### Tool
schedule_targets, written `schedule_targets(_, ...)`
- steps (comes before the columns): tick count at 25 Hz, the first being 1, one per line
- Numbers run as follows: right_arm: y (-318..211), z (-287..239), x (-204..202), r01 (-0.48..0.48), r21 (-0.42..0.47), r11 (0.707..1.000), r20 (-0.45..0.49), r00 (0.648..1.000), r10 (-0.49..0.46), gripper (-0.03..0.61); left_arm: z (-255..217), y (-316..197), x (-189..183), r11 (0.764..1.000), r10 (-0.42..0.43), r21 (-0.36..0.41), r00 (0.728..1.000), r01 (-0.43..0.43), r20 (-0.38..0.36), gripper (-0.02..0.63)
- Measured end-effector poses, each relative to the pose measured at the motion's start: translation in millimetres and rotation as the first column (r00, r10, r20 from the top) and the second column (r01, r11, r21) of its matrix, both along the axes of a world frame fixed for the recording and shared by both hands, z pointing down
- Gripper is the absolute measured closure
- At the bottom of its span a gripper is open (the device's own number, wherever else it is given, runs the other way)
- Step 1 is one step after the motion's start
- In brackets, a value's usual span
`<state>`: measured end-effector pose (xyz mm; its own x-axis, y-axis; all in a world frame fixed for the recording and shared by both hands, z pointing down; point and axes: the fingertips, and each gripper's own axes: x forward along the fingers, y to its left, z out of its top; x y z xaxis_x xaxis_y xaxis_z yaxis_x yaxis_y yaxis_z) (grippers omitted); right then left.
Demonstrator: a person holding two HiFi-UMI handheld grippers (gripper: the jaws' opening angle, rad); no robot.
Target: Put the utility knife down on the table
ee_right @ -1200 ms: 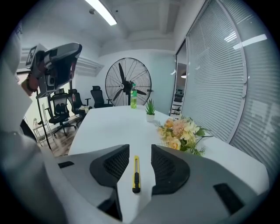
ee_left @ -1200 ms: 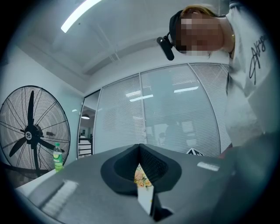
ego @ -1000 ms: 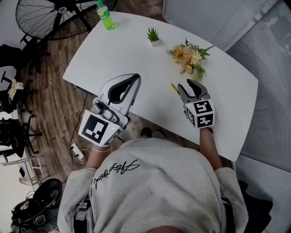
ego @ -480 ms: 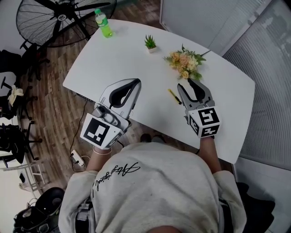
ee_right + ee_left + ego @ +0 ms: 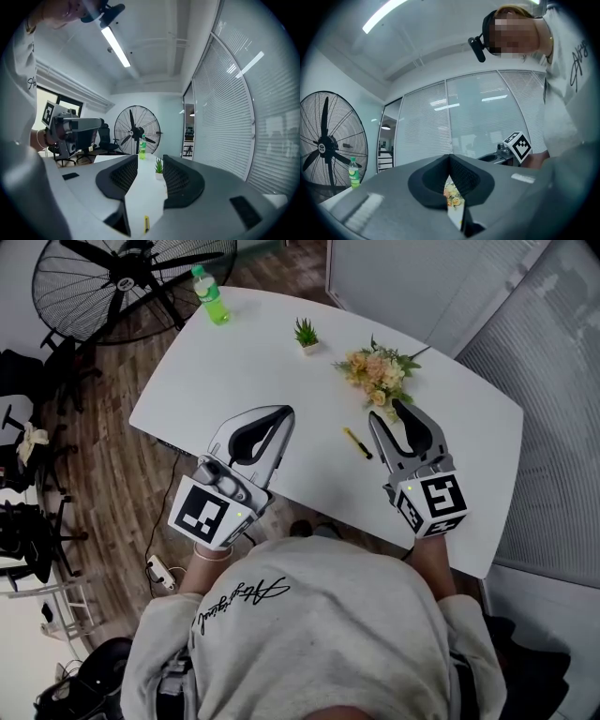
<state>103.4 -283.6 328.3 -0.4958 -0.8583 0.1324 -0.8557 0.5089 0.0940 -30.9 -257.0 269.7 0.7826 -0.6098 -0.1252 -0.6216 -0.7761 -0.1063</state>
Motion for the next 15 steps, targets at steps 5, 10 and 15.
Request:
schedule_targets(5, 4.3, -14.2, 3.8, 0.009, 0.038, 0.999, 0.046, 0.999, -0.011, 0.408, 0.8, 0.4, 4.1, 1.0, 0.009, 0.007, 1.0, -0.009, 0.006, 0.615)
schedule_targets(10, 11.2, -36.9, 3.5, 0.017, 0.083, 0.996, 0.067, 0.997, -0.023, 0.414, -4.4, 1.7, 4.9, 1.0, 0.019, 0.013, 1.0, -0.019, 0.006, 0.615)
schedule_targets(15, 17.9, -52.7, 3.7, 0.025, 0.113, 0.993, 0.071, 0.997, -0.033, 0.42, -9.2, 3.0, 7.4, 1.0, 0.026, 0.017, 1.0, -0.026, 0.011, 0.615)
